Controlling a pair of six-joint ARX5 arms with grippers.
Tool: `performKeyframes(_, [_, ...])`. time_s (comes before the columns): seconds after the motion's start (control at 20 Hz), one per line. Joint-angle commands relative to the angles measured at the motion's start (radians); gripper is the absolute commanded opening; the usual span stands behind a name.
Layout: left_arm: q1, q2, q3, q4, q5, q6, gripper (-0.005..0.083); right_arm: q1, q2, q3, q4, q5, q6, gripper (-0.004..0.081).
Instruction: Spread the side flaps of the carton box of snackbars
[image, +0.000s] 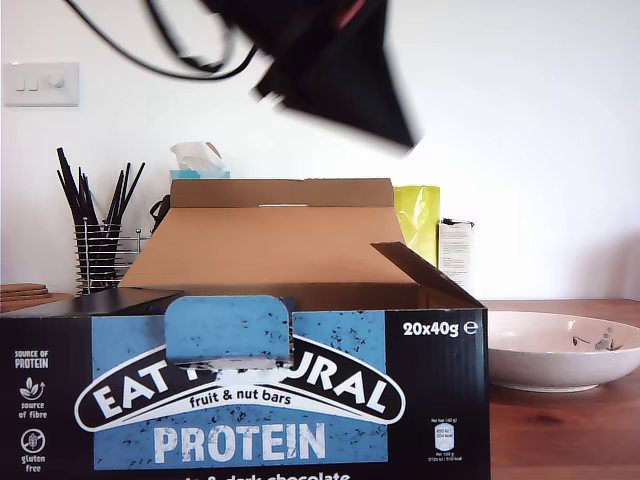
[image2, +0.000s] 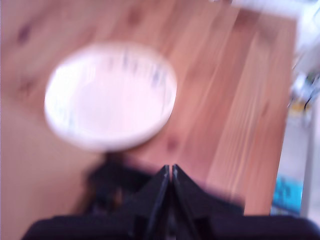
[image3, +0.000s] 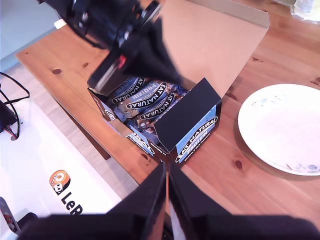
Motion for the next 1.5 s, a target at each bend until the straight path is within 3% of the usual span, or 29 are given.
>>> performKeyframes(0.0, [0.012,0.042,-0.036,-0.063,-0.038,0.01,-0.0024,0.001,-0.003,-0.002,0.004,0.001,-0.006,-0.0013])
performKeyframes(0.3, [0.023,0.13,-0.036,-0.034,-0.03,0.01,-0.0024,0.001,-0.003,-0.002,0.002,0.0,-0.005,-0.0013])
performKeyframes(0.8, [0.008,0.177,-0.036,0.215,0.123,-0.024,-0.0024,0.001,-0.003,-0.002,-0.002,0.0,-0.005,-0.0013])
performKeyframes(1.15, [-0.011,0.286,-0.035,0.355,0.15,-0.029,-0.0024,0.001,-0.003,-0.002,-0.003,0.0,-0.002,-0.0013])
performKeyframes(1.45, [-0.031,0.324,-0.035,0.393,0.152,-0.032,-0.0024,0.001,-0.003,-0.002,-0.006,0.0,0.006,-0.0013])
